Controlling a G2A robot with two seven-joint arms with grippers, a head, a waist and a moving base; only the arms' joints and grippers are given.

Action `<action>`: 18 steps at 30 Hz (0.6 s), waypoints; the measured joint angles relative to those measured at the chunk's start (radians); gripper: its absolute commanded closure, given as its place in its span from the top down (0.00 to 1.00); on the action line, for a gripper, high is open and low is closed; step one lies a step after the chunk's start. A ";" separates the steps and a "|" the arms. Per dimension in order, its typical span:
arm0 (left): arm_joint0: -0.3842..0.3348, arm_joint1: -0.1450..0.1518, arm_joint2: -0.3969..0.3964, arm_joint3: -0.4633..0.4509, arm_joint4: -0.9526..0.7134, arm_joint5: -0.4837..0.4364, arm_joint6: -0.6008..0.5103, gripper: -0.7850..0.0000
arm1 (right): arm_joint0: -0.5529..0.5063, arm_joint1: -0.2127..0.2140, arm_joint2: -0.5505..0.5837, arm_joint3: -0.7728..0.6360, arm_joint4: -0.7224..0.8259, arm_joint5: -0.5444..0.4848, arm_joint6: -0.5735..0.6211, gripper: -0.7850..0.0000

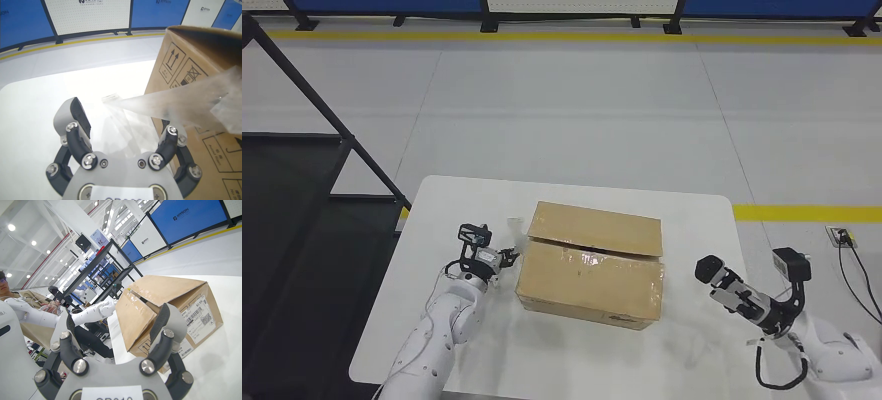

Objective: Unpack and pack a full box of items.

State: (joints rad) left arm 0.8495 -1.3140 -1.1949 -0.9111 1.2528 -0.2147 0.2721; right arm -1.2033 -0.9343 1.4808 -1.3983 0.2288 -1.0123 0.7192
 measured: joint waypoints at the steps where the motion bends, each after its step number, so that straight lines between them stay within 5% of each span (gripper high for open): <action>1: 0.001 0.000 -0.004 0.001 -0.006 0.005 0.007 1.00 | 0.003 -0.001 -0.002 0.002 0.000 0.000 0.002 1.00; 18: 0.073 0.014 -0.086 -0.111 -0.031 0.069 0.046 1.00 | 0.054 -0.016 -0.024 0.041 0.040 0.000 0.065 1.00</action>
State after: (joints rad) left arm 0.9230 -1.3000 -1.2805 -1.0222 1.2216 -0.1455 0.3176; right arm -1.1489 -0.9500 1.4565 -1.3574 0.2687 -1.0123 0.7837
